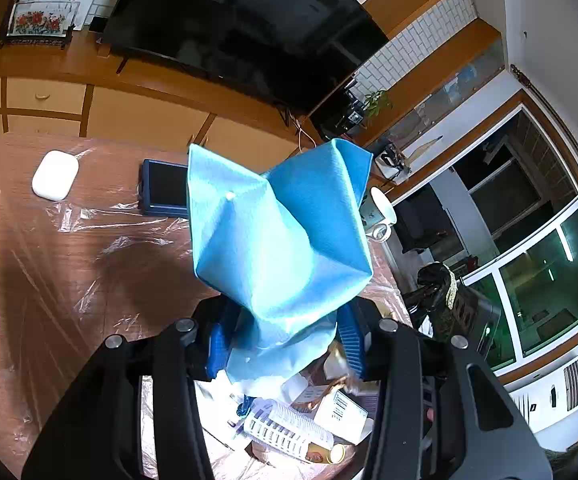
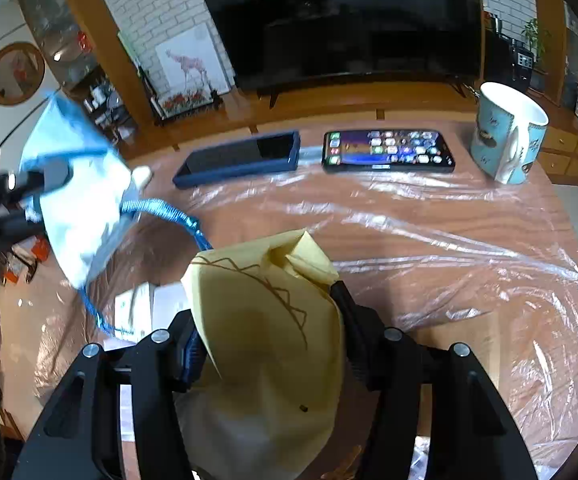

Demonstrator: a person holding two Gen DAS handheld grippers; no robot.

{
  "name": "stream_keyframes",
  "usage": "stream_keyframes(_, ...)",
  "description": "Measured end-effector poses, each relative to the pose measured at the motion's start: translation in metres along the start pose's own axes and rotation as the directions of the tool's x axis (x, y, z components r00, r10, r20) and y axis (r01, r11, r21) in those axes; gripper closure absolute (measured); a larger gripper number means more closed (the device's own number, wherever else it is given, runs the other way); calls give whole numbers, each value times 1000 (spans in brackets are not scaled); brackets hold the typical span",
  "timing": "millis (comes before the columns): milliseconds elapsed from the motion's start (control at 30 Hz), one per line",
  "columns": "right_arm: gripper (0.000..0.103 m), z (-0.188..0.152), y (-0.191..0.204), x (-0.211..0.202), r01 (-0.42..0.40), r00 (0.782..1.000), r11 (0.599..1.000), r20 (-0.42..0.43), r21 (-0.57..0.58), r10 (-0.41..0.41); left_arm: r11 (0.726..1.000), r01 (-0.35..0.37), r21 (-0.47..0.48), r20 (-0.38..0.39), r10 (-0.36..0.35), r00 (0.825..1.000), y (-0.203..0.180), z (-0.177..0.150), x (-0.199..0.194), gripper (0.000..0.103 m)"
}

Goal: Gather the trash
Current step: 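Carry the blue cloth and yellow bag down toward the black trash bin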

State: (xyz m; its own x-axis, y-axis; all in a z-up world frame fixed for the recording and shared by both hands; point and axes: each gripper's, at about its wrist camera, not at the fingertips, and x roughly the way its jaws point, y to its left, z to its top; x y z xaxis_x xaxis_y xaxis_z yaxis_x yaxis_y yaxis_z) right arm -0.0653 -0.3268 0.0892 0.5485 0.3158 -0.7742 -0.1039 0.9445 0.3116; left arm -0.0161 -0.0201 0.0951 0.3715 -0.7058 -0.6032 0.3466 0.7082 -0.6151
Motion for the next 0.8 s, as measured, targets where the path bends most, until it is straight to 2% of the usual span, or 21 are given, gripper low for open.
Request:
stream_keyframes(167, 47, 8, -7, -22, -50, 997, 998, 62, 42, 47, 999, 3, 36, 22, -4, 1000, -8, -7, -11, 57)
stream_keyframes(367, 47, 7, 1, -76, -127, 977, 991, 177, 42, 118, 996, 36, 78, 83, -42, 996, -18, -23, -33, 57)
stream_keyframes(800, 47, -28, 20, -138, -178, 951, 984, 260, 14, 168, 986, 110, 127, 146, -128, 981, -38, -48, -74, 57)
